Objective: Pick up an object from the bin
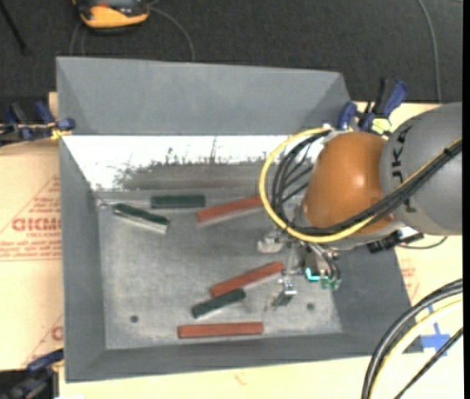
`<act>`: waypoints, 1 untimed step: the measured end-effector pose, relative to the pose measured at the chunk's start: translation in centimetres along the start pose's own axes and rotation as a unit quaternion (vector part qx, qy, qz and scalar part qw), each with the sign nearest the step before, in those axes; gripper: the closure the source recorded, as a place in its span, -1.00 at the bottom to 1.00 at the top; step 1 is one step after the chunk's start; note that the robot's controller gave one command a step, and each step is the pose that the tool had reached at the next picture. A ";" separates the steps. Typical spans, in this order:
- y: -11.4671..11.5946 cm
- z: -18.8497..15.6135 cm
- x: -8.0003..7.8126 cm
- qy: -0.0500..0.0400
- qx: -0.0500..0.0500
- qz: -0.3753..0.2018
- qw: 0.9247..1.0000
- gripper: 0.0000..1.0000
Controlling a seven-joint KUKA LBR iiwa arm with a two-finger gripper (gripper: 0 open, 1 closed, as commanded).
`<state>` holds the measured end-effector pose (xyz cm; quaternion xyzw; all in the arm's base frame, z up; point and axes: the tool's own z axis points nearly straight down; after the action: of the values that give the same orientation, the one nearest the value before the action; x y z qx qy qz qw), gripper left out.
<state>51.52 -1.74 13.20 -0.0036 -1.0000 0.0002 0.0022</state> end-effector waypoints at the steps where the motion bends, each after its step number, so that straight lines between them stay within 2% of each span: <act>1: 0.0 -0.3 -0.2 -0.004 0.000 0.000 1.000 -1.00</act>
Offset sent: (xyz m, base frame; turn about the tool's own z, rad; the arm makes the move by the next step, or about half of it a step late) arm 0.0230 0.0216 -0.0582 -0.1412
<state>51.72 -1.75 13.54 -0.0034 -1.0000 0.0004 -0.0015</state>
